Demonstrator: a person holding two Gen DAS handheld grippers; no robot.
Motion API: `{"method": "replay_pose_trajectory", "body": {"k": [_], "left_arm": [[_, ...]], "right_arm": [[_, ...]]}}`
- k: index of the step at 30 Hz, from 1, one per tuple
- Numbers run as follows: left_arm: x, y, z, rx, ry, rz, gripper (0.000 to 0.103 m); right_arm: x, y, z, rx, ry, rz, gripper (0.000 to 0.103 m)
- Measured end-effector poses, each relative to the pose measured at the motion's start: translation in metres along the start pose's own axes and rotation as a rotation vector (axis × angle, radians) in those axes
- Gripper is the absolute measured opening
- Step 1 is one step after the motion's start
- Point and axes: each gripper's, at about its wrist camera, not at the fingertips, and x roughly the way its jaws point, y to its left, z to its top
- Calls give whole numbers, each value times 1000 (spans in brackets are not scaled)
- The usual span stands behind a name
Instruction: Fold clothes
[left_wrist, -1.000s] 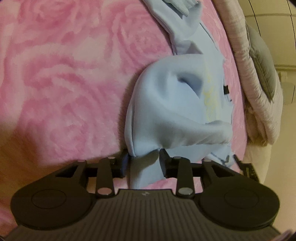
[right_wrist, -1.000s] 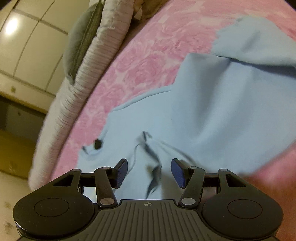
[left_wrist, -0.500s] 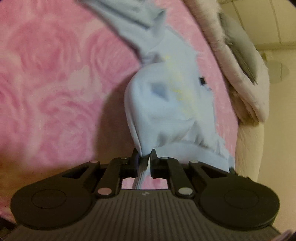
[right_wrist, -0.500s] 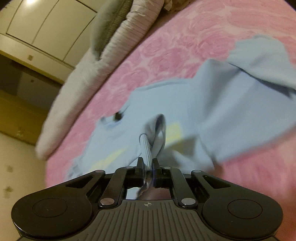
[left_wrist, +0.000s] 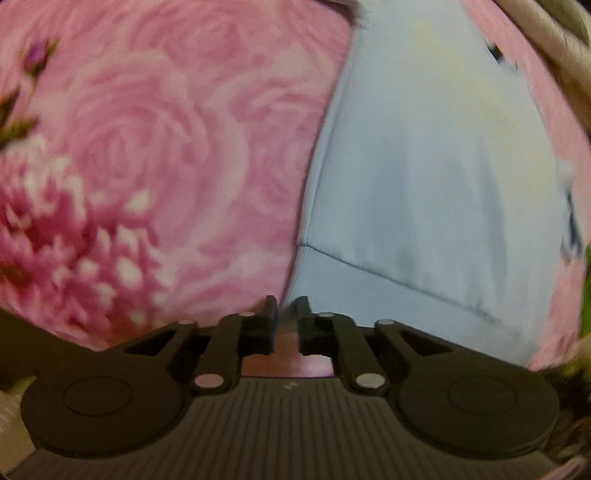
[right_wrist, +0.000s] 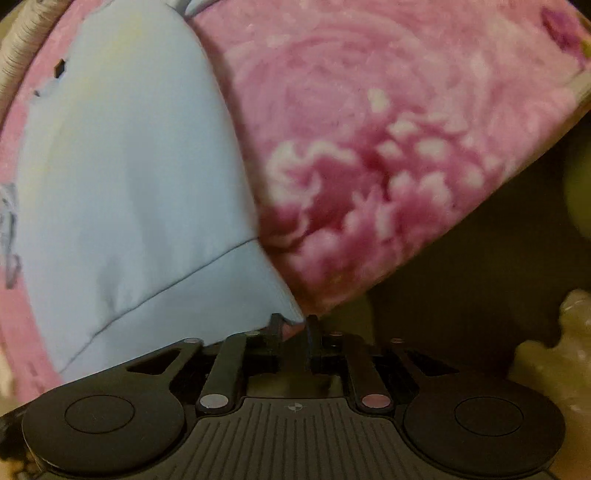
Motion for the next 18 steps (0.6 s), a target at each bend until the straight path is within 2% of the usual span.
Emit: {"method": "replay_pose_trajectory", "body": {"k": [3, 5, 7, 9, 11, 13, 15, 18], "left_arm": [[-16, -19, 10, 129, -84, 86, 11], [-24, -36, 24, 234, -153, 160, 26], [-28, -49, 41, 330, -225, 202, 27], [-27, -59, 59, 411, -281, 227, 32], [-20, -63, 82, 465, -311, 247, 32], [-13, -68, 104, 519, -341, 267, 32], [-2, -77, 124, 604, -383, 319, 32], [12, -90, 155, 737, -453, 406, 35]], "right_arm": [[-15, 18, 5, -94, -75, -77, 29], [-28, 31, 13, -154, -168, -114, 30], [-41, 43, 27, -180, -283, -156, 31], [-50, 52, 44, -159, -396, -165, 33], [-52, 58, 62, -106, -486, -114, 37], [-39, 59, 84, -37, -471, -57, 39], [-26, 53, 104, 38, -419, -63, 39], [-21, 52, 117, 108, -432, -39, 39]]}}
